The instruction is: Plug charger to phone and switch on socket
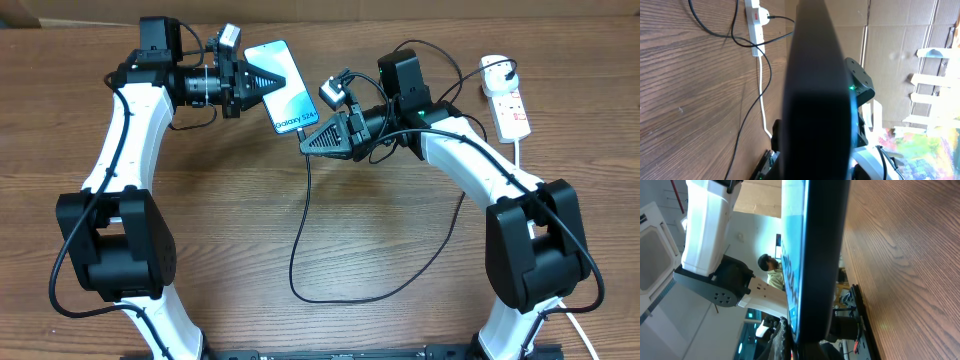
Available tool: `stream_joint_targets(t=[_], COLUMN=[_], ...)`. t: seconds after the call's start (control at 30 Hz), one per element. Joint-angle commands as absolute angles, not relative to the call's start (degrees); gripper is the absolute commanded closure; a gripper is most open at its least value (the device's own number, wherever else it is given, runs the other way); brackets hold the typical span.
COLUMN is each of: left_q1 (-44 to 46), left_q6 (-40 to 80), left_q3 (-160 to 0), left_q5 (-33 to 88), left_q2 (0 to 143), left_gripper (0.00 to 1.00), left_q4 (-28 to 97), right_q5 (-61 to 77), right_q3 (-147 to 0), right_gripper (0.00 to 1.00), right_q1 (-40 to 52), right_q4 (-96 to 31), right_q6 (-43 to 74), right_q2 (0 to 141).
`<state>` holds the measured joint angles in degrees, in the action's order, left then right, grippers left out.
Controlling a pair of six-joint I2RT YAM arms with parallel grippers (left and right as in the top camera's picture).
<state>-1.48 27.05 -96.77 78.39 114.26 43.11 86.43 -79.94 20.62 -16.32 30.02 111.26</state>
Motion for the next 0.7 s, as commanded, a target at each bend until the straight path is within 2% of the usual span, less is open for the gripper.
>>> stream_joint_targets(t=[0.0,0.67], left_q1=[-1.0,-0.9], left_q6=[27.4,26.1], left_q3=[-97.2,-97.2], left_q5=[80.5,80.6], left_q2=[114.1,114.1], left_gripper=[0.96,0.96], left_q4=[43.1,44.4], right_q5=[86.7,86.5], right_q3=[-81.1,-81.1], right_gripper=[0.96,0.96], right_q1=[20.6,20.5], right_q4=[-16.1,-13.8], right_q6=[30.3,32.7], right_q2=[109.4,109.4])
